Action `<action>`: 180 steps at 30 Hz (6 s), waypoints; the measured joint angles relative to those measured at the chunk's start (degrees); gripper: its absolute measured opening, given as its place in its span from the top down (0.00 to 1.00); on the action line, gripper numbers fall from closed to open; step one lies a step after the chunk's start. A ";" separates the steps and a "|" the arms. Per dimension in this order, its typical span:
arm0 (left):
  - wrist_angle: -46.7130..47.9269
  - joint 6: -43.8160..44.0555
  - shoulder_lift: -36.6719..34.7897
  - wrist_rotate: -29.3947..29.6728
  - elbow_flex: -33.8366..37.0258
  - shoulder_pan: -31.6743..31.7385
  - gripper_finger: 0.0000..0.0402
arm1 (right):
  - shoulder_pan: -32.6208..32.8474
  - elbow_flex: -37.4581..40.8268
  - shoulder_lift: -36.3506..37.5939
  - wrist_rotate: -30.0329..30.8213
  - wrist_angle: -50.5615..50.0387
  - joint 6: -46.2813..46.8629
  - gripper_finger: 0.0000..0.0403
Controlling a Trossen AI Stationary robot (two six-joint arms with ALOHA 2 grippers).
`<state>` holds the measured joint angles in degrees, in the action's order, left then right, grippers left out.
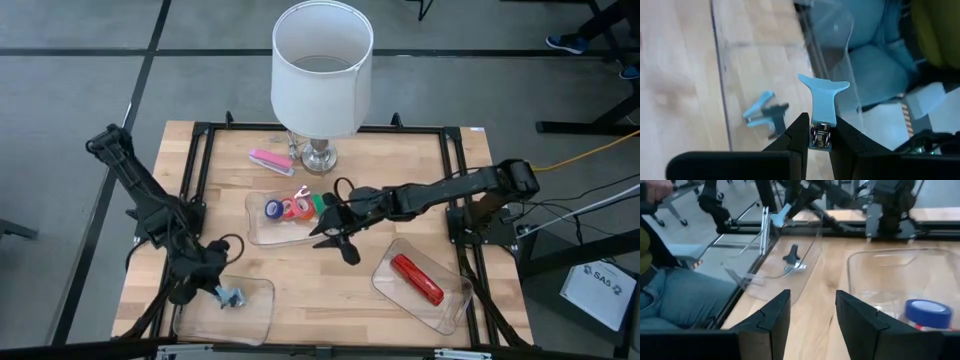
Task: Pick and place Stapler, Stapler remover, tape
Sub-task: Put the blue staple remover into the bottom left transparent bin, then adjust the top transparent bin, then put the top gray staple remover into the bottom left transparent bin
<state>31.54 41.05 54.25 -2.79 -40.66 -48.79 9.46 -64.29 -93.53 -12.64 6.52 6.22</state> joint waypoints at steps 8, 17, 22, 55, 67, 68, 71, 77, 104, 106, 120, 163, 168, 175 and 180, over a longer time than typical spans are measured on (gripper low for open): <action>0.23 3.39 7.48 -0.79 0.00 -2.80 0.88 | 1.80 0.00 -1.40 0.00 3.05 0.54 0.61; 3.30 5.45 14.78 -1.72 0.02 -4.45 0.88 | 3.58 0.00 -1.40 0.00 8.53 2.47 0.61; 3.44 6.15 17.83 -1.27 0.02 -4.43 0.83 | 4.51 0.00 -1.40 0.00 9.05 3.85 0.61; 2.98 -6.42 1.47 3.71 -0.74 2.40 0.70 | 4.69 -15.28 -0.42 5.89 -31.18 9.83 0.61; 2.98 -27.59 -4.08 24.37 -0.76 7.92 0.70 | 4.06 -10.09 -0.42 12.41 -39.51 10.06 0.61; 2.95 -28.68 -4.08 25.39 -0.76 8.61 0.70 | 3.80 -9.60 -0.42 13.36 -40.53 10.11 0.61; 2.95 -31.73 -4.06 27.35 -0.76 11.12 0.71 | 2.94 -9.25 -0.59 18.09 -45.07 10.29 0.61; 2.98 -37.67 -4.04 30.23 -0.76 16.44 0.70 | -0.55 -7.71 -2.59 25.05 -48.40 11.13 0.61; 2.07 -39.29 -6.83 35.20 -0.81 25.65 0.75 | -10.58 -7.61 -18.28 14.59 -8.03 2.25 0.61; 2.06 -39.28 -6.82 35.24 -0.81 25.66 0.76 | -10.89 -7.61 -19.56 13.13 -2.73 2.25 0.61; -3.53 -39.44 -6.73 35.43 -0.79 25.65 0.76 | -12.36 -20.82 -19.11 5.72 -29.49 0.39 0.61; -3.01 -38.81 -4.84 39.19 -0.72 25.65 0.78 | -10.95 -12.13 -20.24 26.15 -33.90 -2.19 0.61; -3.01 -38.81 -4.84 39.19 -0.72 25.65 0.78 | -10.96 -12.11 -20.62 25.51 -35.06 -2.17 0.61; -3.01 -38.81 -4.84 39.19 -0.72 25.65 0.78 | -10.94 -12.13 -22.19 25.15 -34.78 -2.11 0.66; -3.05 -38.81 -4.87 39.21 -0.72 25.65 0.78 | -11.07 -12.16 -22.36 25.32 -34.86 -1.99 0.81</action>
<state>28.49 2.24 49.39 36.42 -41.39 -23.14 -1.61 -76.45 -115.90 12.67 -28.34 4.23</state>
